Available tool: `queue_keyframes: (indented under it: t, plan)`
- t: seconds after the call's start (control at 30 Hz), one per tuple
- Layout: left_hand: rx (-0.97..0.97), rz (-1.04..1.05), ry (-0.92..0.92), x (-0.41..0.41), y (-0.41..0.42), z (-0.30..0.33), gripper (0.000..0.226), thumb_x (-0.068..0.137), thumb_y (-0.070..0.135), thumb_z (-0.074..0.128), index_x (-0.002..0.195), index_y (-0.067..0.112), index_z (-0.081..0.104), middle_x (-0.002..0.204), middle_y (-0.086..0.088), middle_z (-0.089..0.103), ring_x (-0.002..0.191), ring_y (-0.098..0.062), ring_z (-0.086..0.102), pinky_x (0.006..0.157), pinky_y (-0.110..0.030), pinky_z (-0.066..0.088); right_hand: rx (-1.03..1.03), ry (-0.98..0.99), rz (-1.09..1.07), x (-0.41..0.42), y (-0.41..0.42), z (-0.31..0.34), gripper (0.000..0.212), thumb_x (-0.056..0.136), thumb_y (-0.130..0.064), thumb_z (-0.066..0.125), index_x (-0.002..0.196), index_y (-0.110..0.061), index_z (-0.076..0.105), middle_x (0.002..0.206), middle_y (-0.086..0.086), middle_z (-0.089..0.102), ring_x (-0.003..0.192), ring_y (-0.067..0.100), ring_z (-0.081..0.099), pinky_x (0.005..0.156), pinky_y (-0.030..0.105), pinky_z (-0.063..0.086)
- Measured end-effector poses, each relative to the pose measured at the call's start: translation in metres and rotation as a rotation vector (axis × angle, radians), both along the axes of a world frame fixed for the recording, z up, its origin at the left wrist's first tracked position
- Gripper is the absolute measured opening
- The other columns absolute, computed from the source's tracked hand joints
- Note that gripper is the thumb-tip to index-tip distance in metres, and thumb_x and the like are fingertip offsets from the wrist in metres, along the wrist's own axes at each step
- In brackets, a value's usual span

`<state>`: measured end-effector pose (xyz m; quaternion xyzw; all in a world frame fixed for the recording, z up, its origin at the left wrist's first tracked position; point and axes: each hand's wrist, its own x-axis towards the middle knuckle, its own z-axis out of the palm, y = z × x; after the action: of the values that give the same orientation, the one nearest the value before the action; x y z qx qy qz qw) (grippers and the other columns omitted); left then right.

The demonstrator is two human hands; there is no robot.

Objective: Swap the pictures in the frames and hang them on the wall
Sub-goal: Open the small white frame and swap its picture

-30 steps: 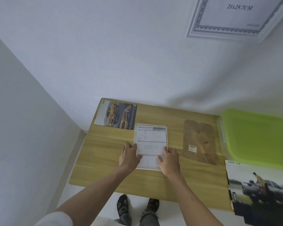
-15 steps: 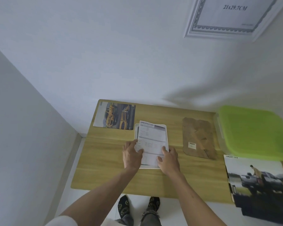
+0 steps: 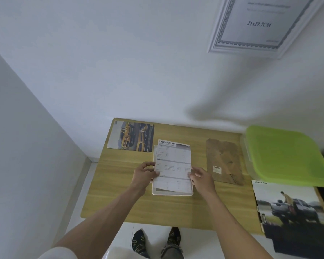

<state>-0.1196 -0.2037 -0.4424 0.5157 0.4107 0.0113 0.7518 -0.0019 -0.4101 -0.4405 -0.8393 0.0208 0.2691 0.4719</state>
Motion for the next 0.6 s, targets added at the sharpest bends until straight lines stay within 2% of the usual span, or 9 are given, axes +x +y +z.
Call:
queue_keyframes:
  t: [0.07, 0.2, 0.33, 0.47, 0.6]
  plan:
    - [0.042, -0.046, -0.004, 0.001, -0.003, 0.002, 0.033, 0.078, -0.01, 0.068, 0.105, 0.008, 0.065, 0.082, -0.008, 0.072, 0.083, -0.027, 0.071, 0.078, -0.045, 0.059, 0.042, 0.023, -0.011, 0.0, -0.006, 0.004, 0.029, 0.089, -0.009, 0.068, 0.116, -0.02, 0.067, 0.108, 0.007, 0.07, 0.097, 0.02, 0.069, 0.08, 0.034, 0.06]
    - [0.144, -0.198, -0.01, 0.009, -0.017, 0.011, 0.04, 0.08, -0.014, 0.063, 0.111, 0.011, 0.064, 0.075, -0.001, 0.064, 0.076, -0.019, 0.068, 0.062, -0.03, 0.055, 0.061, 0.01, -0.028, -0.002, -0.027, 0.011, 0.029, 0.09, -0.006, 0.068, 0.115, -0.02, 0.066, 0.104, 0.007, 0.069, 0.092, 0.018, 0.069, 0.072, 0.027, 0.06]
    - [0.204, -0.288, 0.001, 0.018, -0.04, 0.012, 0.044, 0.077, -0.013, 0.06, 0.113, 0.013, 0.065, 0.081, -0.01, 0.065, 0.08, -0.024, 0.07, 0.068, -0.038, 0.06, 0.048, 0.018, -0.03, 0.004, -0.059, 0.009, 0.031, 0.087, -0.007, 0.071, 0.114, -0.023, 0.068, 0.105, 0.005, 0.072, 0.095, 0.019, 0.07, 0.077, 0.033, 0.061]
    - [0.269, -0.356, 0.0, 0.033, -0.077, 0.014, 0.042, 0.077, -0.01, 0.062, 0.111, 0.013, 0.065, 0.08, -0.011, 0.066, 0.079, -0.024, 0.07, 0.067, -0.036, 0.06, 0.011, 0.023, 0.013, 0.019, -0.102, 0.006, 0.034, 0.081, -0.011, 0.075, 0.106, -0.032, 0.069, 0.102, -0.003, 0.075, 0.098, 0.018, 0.071, 0.088, 0.045, 0.058]
    - [0.287, -0.421, 0.04, 0.049, -0.127, 0.013, 0.039, 0.075, -0.01, 0.065, 0.108, 0.012, 0.063, 0.081, -0.01, 0.067, 0.078, -0.025, 0.07, 0.074, -0.042, 0.061, -0.058, 0.042, 0.02, 0.032, -0.152, 0.013, 0.031, 0.086, -0.008, 0.072, 0.109, -0.027, 0.066, 0.098, -0.001, 0.075, 0.094, 0.017, 0.07, 0.09, 0.04, 0.056]
